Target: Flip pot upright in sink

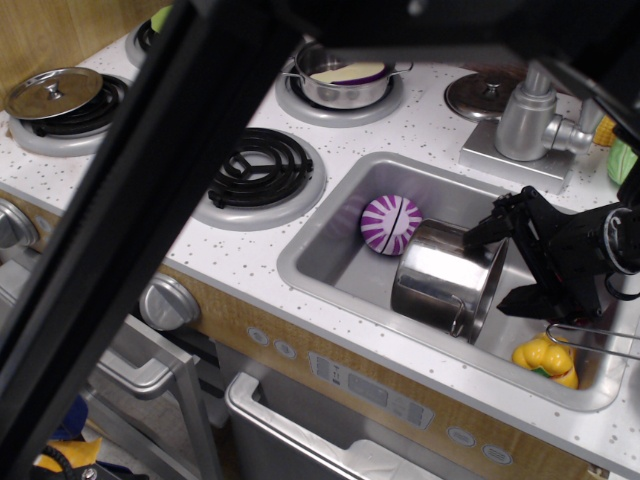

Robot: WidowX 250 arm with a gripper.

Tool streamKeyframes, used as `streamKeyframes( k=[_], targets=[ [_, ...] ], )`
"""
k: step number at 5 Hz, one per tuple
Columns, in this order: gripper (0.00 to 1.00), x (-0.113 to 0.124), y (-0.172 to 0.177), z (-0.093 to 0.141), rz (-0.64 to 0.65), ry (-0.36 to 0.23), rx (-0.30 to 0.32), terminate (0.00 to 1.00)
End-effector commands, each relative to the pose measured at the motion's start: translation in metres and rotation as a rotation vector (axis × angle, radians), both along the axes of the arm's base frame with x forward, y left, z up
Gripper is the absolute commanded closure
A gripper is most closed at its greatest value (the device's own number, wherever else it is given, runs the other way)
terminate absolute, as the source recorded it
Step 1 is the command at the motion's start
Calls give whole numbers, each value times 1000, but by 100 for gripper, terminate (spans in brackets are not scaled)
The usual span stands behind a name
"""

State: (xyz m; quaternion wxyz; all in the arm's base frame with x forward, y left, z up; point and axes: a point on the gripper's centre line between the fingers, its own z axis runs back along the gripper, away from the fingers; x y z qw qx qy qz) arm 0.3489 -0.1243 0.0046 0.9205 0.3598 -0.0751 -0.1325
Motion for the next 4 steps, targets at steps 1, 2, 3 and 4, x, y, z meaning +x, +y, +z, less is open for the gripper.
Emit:
streamKeyframes(
  k=[1,2,3,4],
  targets=[
    [0,9,4,18,-20,-48,5,0],
    [0,5,14,18,-42,-48,41,0],
    [0,3,24,17,-44,-51,61,0],
    [0,4,30,18,2,-67,72,0]
  ],
)
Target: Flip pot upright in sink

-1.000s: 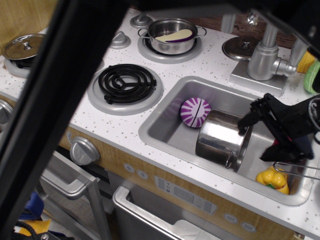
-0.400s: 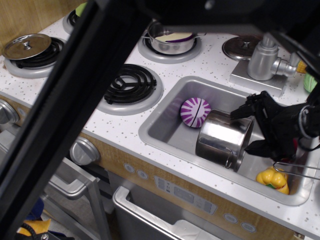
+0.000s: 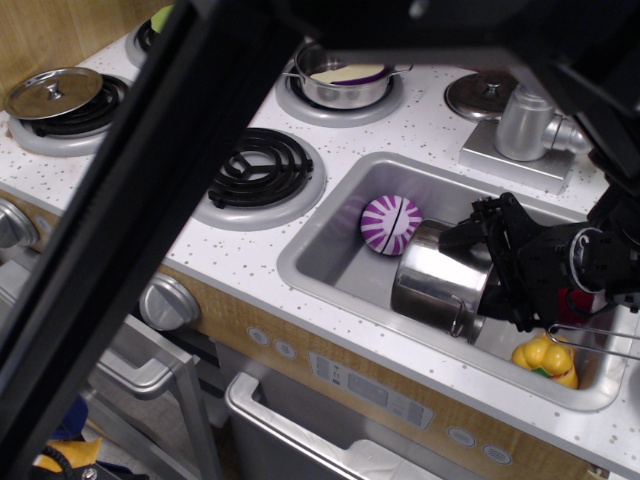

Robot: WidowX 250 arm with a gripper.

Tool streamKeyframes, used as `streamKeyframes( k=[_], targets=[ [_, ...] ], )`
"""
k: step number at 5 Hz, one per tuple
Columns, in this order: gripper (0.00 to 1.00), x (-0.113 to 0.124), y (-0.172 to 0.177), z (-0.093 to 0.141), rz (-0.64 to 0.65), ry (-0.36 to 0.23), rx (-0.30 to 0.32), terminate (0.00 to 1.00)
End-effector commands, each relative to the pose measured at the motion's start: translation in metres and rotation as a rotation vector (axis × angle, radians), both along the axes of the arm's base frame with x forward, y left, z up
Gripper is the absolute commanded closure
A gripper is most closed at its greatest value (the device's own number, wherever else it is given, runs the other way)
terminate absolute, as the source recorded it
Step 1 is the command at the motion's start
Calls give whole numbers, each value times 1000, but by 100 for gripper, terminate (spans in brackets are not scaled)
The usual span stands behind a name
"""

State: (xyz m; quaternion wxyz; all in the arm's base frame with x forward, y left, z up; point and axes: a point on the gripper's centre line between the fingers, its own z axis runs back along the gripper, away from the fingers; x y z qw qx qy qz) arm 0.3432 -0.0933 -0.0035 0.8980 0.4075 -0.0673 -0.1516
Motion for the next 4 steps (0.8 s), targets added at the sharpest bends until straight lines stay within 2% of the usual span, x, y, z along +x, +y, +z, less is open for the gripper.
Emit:
streamKeyframes(
  k=[1,2,4],
  targets=[
    [100,12,1,27,74,-86,-55,0],
    [100,13,4,27,128,-76,-130,0],
    [100,13,17,30,224,-26,-330,0]
  ],
)
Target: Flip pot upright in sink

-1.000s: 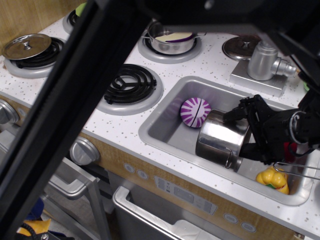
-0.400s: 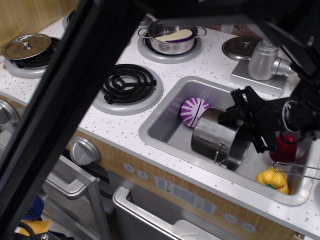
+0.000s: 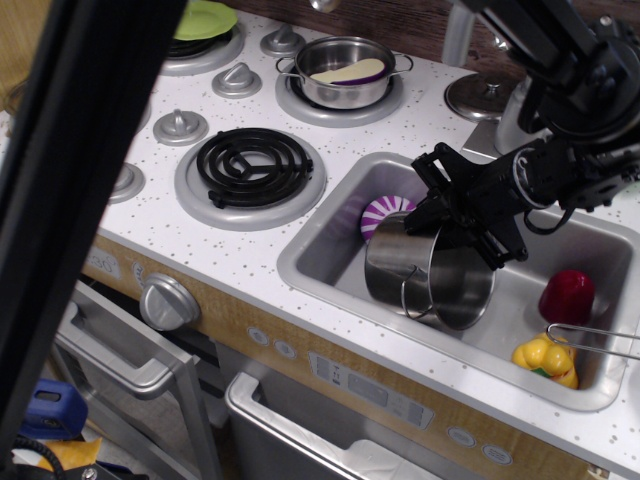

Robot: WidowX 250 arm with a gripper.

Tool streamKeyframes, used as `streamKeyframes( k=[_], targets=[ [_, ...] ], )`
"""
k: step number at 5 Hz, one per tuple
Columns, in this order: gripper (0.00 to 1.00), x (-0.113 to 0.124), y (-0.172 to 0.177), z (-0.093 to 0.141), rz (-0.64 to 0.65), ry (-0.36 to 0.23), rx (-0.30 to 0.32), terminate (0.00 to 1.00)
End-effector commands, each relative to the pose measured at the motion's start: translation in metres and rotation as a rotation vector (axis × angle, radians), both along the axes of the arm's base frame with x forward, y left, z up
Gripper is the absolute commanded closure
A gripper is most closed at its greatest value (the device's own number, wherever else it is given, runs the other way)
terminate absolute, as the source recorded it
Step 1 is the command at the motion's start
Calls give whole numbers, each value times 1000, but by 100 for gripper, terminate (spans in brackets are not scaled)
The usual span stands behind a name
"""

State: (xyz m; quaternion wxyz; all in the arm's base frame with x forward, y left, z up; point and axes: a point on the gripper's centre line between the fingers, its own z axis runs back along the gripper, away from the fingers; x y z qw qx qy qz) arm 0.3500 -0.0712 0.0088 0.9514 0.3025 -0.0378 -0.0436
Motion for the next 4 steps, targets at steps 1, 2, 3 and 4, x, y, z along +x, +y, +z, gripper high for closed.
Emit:
streamKeyframes(
  k=[1,2,3,4],
  targets=[
    [100,6,1,19,16,-23,-153,0],
    [0,6,1,13,36,-33,-218,0],
    [0,5,5,8,20,-45,-266,0],
    [0,4,9,0,-41,-89,-268,0]
  ],
)
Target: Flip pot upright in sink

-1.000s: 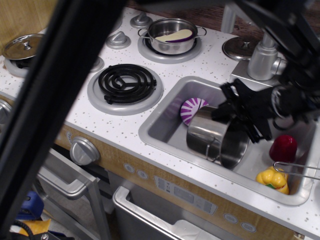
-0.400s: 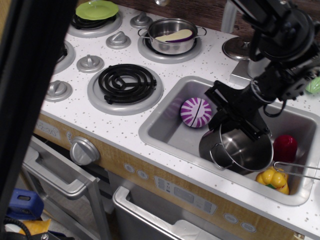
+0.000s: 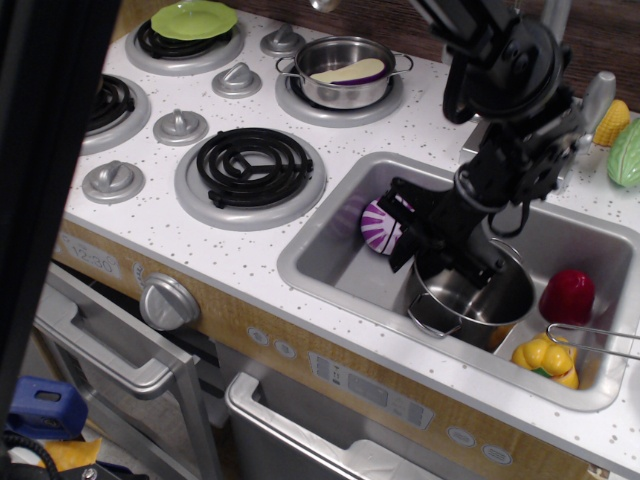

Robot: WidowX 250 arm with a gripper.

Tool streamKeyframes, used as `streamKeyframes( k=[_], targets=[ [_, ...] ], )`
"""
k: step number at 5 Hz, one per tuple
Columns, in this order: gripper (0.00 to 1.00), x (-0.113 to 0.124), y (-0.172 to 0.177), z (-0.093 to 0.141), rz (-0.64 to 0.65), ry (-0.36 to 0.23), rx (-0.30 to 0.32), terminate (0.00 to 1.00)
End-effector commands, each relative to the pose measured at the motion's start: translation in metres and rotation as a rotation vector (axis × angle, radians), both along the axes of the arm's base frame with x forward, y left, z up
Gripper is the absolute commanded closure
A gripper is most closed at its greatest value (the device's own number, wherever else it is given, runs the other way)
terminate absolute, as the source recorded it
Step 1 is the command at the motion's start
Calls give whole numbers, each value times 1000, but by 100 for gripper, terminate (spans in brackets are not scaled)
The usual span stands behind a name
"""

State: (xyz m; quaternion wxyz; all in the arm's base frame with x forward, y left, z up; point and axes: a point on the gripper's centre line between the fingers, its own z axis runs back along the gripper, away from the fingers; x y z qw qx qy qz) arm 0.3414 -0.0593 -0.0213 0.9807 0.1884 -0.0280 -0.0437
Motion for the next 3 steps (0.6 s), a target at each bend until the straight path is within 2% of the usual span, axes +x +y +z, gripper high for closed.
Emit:
streamKeyframes(
  k=[1,2,3],
  targets=[
    [0,13,-3,31,-26,-123,-34,0],
    [0,13,-3,31,-26,-123,-34,0],
    [0,13,-3,31,-26,-123,-34,100]
  ],
)
